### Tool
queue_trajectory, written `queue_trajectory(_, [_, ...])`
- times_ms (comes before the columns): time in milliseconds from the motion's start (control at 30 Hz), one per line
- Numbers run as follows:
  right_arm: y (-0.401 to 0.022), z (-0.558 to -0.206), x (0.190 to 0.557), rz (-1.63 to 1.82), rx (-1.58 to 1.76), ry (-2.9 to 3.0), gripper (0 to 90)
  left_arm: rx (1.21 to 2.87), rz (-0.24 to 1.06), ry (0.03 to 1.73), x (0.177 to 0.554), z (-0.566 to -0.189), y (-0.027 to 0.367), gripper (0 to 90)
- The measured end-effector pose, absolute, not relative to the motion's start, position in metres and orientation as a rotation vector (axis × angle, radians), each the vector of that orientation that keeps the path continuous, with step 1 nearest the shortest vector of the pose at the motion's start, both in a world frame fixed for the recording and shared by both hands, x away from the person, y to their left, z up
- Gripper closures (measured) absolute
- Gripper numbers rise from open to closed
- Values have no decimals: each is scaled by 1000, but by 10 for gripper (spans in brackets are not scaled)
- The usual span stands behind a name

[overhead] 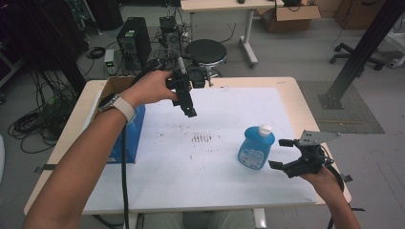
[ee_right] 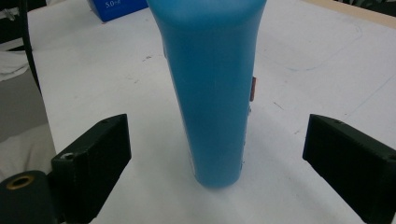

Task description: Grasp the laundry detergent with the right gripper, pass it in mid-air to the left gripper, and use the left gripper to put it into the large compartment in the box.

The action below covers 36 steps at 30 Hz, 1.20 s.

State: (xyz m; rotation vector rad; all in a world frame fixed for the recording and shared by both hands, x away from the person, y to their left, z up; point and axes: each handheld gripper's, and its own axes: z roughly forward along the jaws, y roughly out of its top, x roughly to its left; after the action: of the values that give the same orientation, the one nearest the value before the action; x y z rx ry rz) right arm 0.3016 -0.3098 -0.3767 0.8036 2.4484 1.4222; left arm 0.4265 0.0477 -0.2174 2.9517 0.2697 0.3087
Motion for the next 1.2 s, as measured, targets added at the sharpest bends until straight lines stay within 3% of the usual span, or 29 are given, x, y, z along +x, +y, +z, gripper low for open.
queue_trajectory(1200, [-277,-395,321,1507,793,2407,81,2962,305,262,425,-219,44,52])
